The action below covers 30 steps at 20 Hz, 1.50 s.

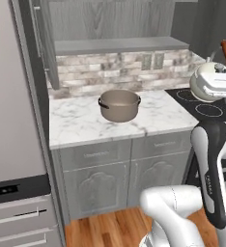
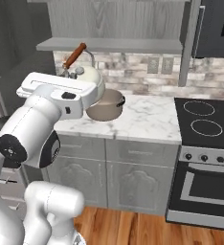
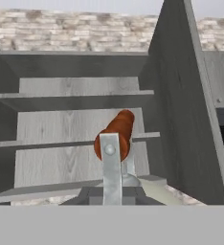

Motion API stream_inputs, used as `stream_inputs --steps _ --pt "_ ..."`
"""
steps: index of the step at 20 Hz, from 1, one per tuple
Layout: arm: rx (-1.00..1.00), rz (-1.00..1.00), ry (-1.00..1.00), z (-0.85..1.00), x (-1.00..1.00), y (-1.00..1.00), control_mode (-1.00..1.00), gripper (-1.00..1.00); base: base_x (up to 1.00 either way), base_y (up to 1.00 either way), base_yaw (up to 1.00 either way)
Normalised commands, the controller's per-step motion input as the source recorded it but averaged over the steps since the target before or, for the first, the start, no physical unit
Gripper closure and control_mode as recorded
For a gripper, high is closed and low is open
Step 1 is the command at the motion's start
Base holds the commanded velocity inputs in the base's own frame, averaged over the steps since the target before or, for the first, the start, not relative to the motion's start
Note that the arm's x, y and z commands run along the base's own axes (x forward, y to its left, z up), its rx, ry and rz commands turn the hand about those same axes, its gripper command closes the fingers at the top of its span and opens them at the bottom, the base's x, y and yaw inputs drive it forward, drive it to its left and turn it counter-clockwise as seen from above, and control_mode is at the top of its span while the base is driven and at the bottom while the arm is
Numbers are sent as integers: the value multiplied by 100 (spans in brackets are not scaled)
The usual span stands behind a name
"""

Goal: Pick the kettle from the cabinet and place it on a stove burner. Then pick the pot from the counter and place it on another stove burner. Finally, turn both burners on.

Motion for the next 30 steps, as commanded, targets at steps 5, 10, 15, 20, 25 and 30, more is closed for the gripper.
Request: stream_inputs --steps 5,10,15,20,25,30 --pt "0 0 0 0 0 0 100 100 -18 -55 -2" --pt "0 0 0 0 0 0 100 100 -34 -58 -3" --pt "0 0 0 0 0 0 100 100 -32 -59 -4" --pt "0 0 0 0 0 0 100 100 -33 -59 -3" --pt "0 0 0 0 0 0 100 100 -29 -56 -3" --pt "0 0 0 0 0 0 100 100 -22 -53 -1"
